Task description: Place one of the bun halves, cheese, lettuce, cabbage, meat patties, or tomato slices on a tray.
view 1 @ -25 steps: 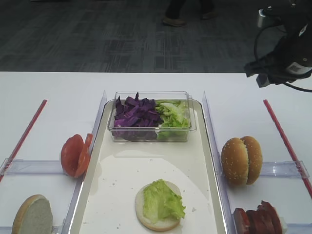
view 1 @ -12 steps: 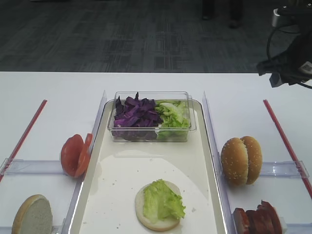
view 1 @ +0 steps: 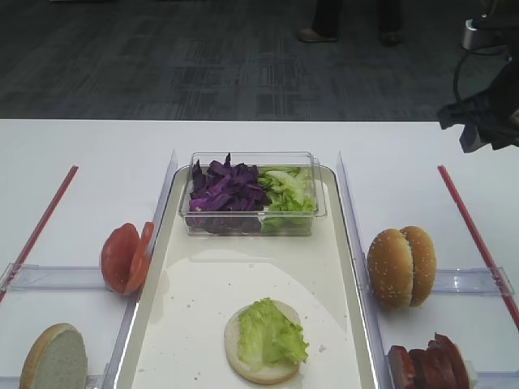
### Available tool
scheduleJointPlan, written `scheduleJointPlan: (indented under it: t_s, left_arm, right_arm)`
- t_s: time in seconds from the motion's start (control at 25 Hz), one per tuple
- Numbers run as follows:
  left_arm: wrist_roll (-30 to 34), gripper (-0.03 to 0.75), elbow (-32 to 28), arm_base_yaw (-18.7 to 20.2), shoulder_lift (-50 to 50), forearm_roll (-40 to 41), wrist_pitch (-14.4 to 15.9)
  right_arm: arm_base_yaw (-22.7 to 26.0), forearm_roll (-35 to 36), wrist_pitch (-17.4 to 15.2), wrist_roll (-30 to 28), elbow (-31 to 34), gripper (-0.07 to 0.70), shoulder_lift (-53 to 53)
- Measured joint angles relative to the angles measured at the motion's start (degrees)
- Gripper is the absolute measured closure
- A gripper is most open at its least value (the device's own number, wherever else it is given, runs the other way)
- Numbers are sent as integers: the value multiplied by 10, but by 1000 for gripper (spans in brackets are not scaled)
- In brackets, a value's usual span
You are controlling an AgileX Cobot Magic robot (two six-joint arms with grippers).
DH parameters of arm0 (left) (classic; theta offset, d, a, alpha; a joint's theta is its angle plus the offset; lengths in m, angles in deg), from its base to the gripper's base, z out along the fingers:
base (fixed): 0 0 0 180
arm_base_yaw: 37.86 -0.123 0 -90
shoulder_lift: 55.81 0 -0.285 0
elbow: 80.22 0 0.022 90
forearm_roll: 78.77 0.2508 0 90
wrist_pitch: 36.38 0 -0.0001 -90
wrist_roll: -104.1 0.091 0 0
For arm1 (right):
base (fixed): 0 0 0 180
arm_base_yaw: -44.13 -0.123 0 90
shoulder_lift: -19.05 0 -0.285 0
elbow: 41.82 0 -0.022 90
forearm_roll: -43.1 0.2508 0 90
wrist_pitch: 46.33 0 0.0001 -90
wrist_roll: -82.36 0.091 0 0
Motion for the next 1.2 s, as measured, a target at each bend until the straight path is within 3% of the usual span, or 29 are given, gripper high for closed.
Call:
scheduleJointPlan:
  t_s: [0.44, 0.84, 1.08, 1.2]
  left_arm:
    - [0, 444, 0, 0, 0, 0, 0]
    - [0, 444, 0, 0, 0, 0, 0]
    - [0, 444, 0, 0, 0, 0, 0]
    - [0, 444, 0, 0, 0, 0, 0]
  right_arm:
    - [0, 1, -59, 13, 60, 314, -116]
    - [0, 2, -206, 11, 69, 314, -161]
    - [-1, -11, -222, 9, 69, 314, -212]
    - [-1, -15, -249, 9, 69, 314, -257]
